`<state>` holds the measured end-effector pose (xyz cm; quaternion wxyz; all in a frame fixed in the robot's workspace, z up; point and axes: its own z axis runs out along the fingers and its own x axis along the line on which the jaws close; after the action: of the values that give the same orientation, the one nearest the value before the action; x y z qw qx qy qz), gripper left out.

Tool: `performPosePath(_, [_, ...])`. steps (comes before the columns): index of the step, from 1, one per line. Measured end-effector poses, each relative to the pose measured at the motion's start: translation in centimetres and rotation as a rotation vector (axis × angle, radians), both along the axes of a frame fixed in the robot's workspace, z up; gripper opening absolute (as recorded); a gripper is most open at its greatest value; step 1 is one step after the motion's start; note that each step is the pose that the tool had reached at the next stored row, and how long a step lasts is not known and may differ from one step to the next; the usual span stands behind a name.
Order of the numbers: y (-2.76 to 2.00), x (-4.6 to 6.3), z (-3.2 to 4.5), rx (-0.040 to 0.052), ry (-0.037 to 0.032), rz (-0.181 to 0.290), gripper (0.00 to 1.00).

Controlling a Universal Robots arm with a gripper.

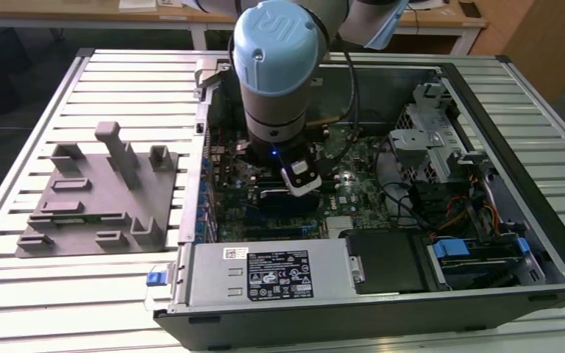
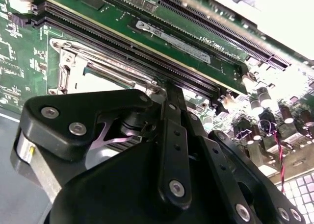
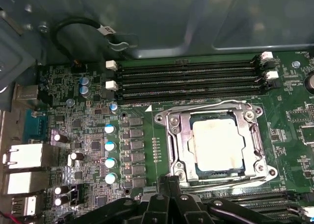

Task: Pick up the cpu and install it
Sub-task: 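Install the second cpu locking lever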

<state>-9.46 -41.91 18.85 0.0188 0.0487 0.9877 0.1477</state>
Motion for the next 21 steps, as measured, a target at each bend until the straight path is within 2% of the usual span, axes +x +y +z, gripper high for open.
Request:
performPosePath(4, [0.0,0.0,0.03,0.0004,-0.0002,0.0,0.11])
performPosePath(6, [0.02,0.0,0.29,0.0012,-0.0005,0.0,0.11])
performPosePath(10, [0.01,0.0,1.57,0.0007,-0.0002,0.0,0.11])
performPosePath(18, [0.01,0.0,4.74,-0.0012,-0.0001,0.0,0.11])
performPosePath(20, [0.02,0.0,5.0,-0.0067,-0.0002,0.0,0.11])
performPosePath(21, [0.02,0.0,5.03,-0.0131,0.0002,0.0,0.11])
